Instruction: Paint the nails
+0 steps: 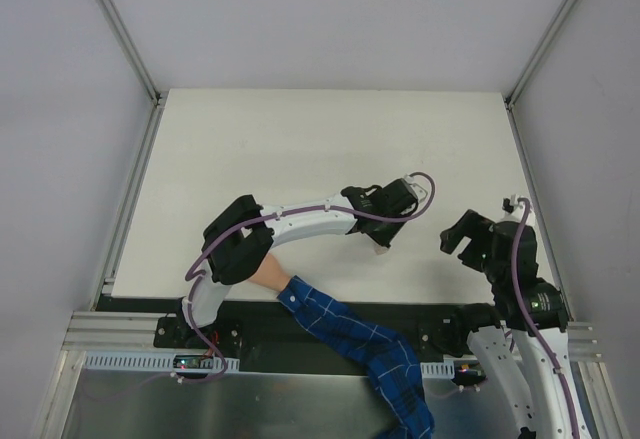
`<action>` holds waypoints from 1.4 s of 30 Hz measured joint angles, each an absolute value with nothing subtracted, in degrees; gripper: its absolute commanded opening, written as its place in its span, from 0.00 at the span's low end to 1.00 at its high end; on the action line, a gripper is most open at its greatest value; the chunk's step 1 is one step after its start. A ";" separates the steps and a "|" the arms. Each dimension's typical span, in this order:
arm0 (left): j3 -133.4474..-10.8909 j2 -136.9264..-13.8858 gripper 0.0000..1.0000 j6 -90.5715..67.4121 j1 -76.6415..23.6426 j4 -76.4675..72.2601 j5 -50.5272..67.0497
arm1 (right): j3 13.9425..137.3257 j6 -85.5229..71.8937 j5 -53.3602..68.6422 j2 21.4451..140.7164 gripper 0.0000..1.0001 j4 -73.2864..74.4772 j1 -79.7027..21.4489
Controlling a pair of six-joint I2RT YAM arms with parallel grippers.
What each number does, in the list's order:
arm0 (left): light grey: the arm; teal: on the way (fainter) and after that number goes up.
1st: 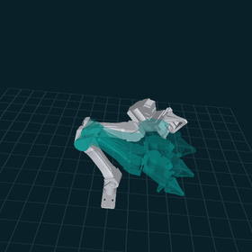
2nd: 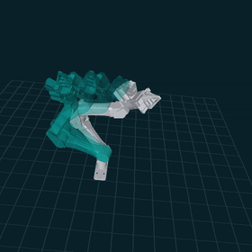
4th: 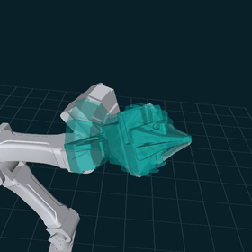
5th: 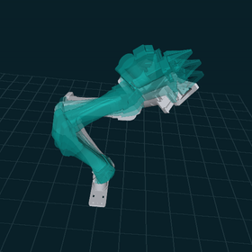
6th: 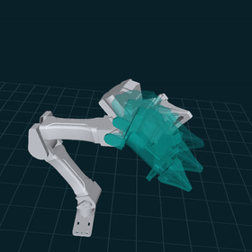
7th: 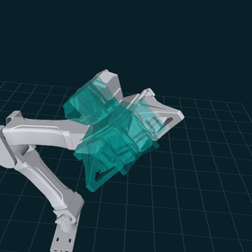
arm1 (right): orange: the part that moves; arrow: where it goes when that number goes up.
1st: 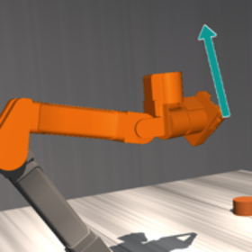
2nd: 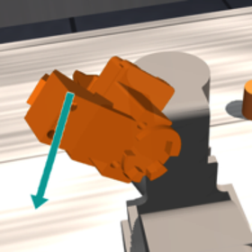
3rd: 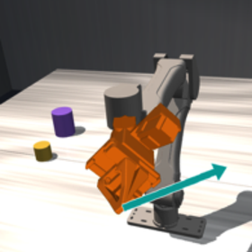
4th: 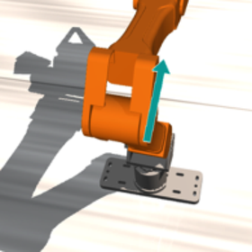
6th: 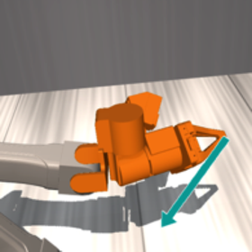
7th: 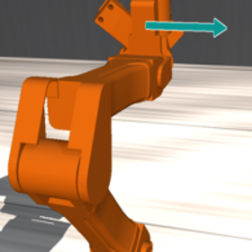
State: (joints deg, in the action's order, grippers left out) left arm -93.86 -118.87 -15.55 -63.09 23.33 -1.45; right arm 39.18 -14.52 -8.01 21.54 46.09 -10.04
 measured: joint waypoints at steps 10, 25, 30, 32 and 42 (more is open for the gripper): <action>-85.76 -111.46 0.00 -15.44 -60.93 23.75 6.20 | 38.92 -8.67 7.09 25.02 1.00 42.98 -9.98; -70.72 -72.84 0.00 -16.14 -46.06 24.84 36.82 | 37.12 -0.27 41.52 39.46 0.86 14.92 -35.07; -68.45 -69.54 0.00 -17.61 -45.67 25.47 40.23 | 38.30 0.51 41.06 46.59 0.77 7.84 -41.80; -67.42 -68.18 0.00 -18.11 -45.65 25.71 40.66 | 38.33 0.51 41.01 47.46 0.73 5.02 -42.89; -65.60 -63.02 0.00 -20.51 -45.63 25.39 42.02 | 39.22 0.45 39.11 49.98 0.61 -4.21 -49.78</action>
State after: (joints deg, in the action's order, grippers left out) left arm -65.60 -63.02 -20.51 -45.63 25.39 42.02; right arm 39.22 0.45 39.11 49.98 -4.21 -49.78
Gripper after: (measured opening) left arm 0.124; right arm 0.650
